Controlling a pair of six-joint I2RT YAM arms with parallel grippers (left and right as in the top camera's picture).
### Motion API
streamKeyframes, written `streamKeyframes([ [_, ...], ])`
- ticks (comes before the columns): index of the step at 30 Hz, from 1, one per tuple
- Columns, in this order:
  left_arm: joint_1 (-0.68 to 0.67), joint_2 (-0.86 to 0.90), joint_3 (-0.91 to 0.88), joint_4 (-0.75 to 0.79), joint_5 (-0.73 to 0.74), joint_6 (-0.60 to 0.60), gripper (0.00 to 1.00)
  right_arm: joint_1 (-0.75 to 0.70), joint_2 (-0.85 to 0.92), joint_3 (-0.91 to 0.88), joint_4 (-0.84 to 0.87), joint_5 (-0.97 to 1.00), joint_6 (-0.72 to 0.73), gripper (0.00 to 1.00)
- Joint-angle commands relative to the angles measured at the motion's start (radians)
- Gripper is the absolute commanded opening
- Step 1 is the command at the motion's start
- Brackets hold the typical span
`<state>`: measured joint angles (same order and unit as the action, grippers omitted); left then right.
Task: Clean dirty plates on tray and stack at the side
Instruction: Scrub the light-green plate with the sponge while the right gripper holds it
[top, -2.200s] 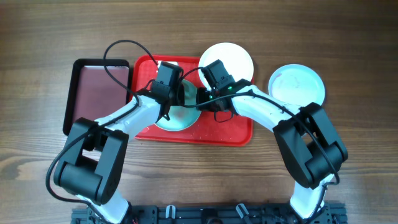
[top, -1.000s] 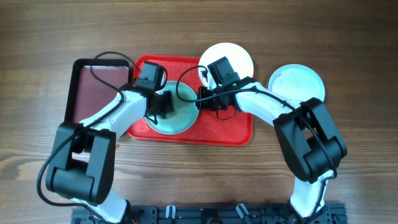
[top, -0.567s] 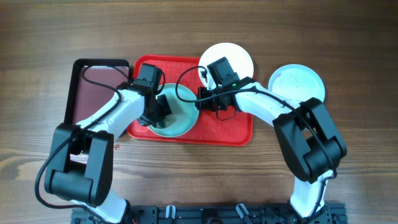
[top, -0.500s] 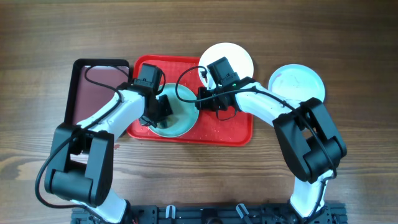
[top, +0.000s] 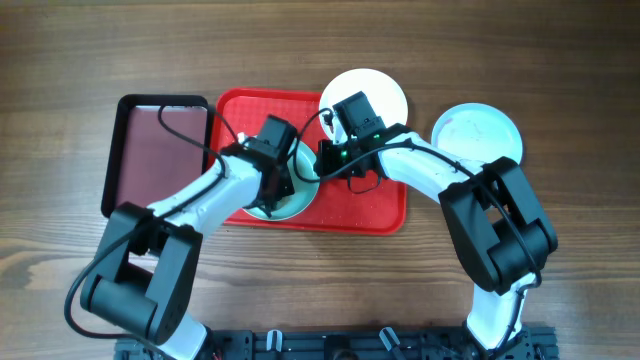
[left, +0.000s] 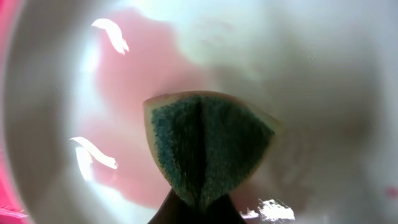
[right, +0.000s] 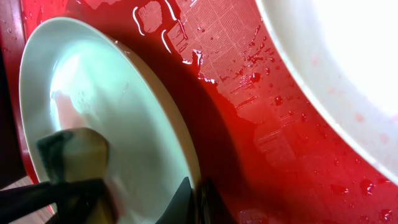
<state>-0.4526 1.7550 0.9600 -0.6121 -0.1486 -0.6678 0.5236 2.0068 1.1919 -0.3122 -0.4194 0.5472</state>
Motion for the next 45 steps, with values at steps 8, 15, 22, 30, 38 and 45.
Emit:
streamKeyframes([
  [8,-0.012,0.067,-0.141,0.159,-0.385,-0.179,0.04,-0.002,0.030,0.010,0.002,-0.004,0.003,0.04],
  [15,-0.035,0.067,-0.141,0.473,-0.268,0.168,0.04,-0.002,0.030,0.010,0.000,-0.001,0.003,0.04],
  [22,-0.058,0.062,-0.141,0.517,0.083,0.430,0.04,-0.002,0.030,0.010,0.002,0.000,0.002,0.04],
  [30,-0.006,-0.008,-0.141,0.353,0.442,0.560,0.04,-0.002,0.030,0.010,0.002,0.000,0.003,0.04],
  [38,0.129,-0.008,-0.141,0.469,0.232,0.340,0.04,-0.002,0.030,0.010,0.002,0.000,0.002,0.04],
  [45,0.161,-0.008,-0.141,0.484,-0.055,0.079,0.04,-0.002,0.030,0.010,0.001,0.000,0.002,0.04],
])
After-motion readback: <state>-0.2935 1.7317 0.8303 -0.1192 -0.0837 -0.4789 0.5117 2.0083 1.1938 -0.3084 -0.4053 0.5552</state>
